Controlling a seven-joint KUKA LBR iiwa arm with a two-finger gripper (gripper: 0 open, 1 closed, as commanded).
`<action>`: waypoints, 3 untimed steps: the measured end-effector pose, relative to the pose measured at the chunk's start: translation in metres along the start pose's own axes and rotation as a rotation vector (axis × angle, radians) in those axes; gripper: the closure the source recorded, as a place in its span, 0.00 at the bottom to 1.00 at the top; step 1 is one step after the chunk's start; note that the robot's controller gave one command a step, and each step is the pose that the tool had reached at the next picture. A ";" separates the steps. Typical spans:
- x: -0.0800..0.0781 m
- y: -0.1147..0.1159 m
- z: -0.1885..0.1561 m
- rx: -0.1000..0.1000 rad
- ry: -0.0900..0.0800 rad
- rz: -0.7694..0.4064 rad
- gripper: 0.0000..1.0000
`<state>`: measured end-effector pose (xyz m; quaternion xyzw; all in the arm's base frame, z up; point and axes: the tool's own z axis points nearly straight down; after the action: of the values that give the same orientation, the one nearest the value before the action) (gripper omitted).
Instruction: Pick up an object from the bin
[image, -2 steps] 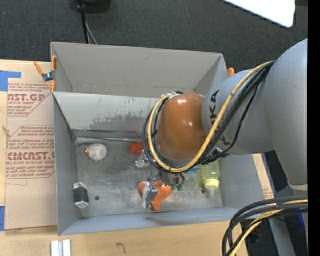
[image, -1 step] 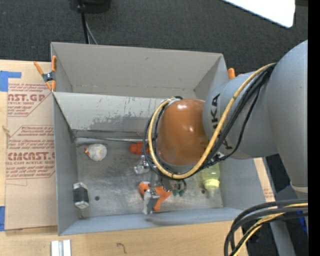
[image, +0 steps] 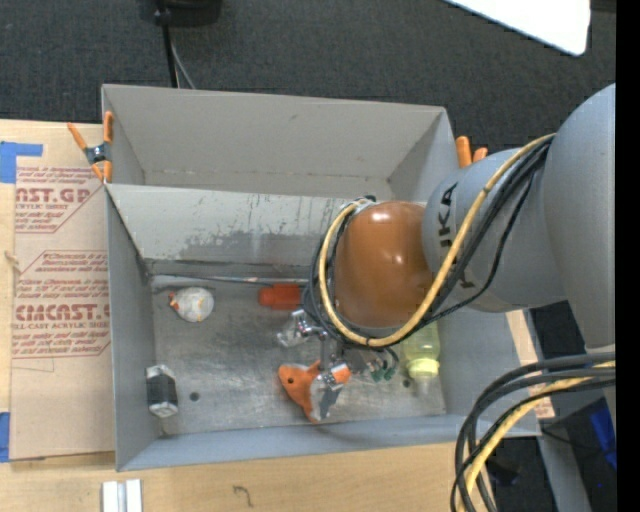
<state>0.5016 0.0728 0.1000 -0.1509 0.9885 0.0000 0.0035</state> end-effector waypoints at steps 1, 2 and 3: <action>0.008 -0.019 0.027 -0.002 -0.002 0.000 1.00; 0.008 -0.019 0.027 -0.002 -0.002 0.000 1.00; -0.008 -0.020 -0.093 -0.003 0.005 -0.096 1.00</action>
Offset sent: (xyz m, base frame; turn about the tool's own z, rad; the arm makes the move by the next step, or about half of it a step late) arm 0.0000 0.0000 0.0000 0.0000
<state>0.5145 0.0558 0.1928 -0.1979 0.9802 0.0007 0.0009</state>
